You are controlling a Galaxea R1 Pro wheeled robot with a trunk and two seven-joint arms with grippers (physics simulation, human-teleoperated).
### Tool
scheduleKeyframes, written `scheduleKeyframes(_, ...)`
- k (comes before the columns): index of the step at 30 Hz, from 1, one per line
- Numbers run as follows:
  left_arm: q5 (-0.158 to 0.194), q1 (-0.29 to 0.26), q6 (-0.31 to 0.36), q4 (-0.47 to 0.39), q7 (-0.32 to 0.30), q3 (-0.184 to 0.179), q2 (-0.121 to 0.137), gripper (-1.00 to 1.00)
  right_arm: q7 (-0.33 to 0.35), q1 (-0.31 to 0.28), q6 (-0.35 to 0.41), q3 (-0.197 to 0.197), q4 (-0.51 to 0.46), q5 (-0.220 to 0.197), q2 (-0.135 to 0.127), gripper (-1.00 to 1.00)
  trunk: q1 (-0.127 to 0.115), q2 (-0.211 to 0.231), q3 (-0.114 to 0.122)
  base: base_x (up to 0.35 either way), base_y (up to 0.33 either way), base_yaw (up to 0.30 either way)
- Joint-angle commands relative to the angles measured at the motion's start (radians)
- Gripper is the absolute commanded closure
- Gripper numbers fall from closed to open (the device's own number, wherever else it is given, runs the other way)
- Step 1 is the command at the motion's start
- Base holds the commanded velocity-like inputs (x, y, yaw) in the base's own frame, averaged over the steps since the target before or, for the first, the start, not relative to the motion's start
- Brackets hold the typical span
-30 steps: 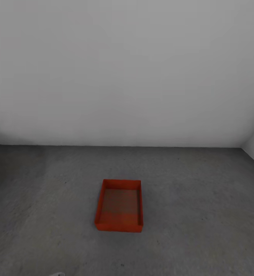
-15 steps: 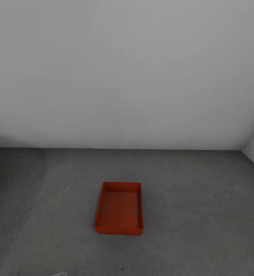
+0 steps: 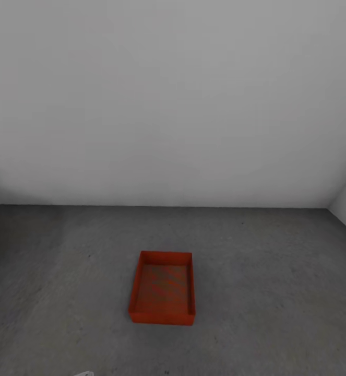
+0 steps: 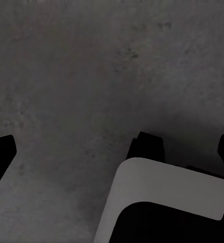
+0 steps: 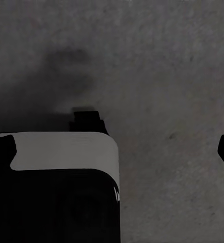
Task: Move the two storage containers from the living room to the garage. In the garage, place one container on the floor and stack the other container on top of it (either order is fine).
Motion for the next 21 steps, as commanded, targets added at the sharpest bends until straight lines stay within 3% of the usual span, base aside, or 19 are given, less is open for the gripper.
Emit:
scheduleKeyframes(1, 0.008, -0.001, 0.004, 0.000, 0.002, -0.008, 0.000, -1.00, -0.003, -0.001, -0.006, 0.008, 0.003, -0.007, 0.000, -1.00, 0.000, 0.000, 0.001, 0.000, 0.000, 0.000)
scheduleKeyframes(21, 0.006, 0.000, 0.004, 0.000, 0.001, -0.009, -0.002, -1.00, -0.004, -0.001, -0.008, 0.008, 0.003, -0.009, -0.002, -1.00, 0.000, 0.000, 0.015, 0.000, 0.000, 0.000)
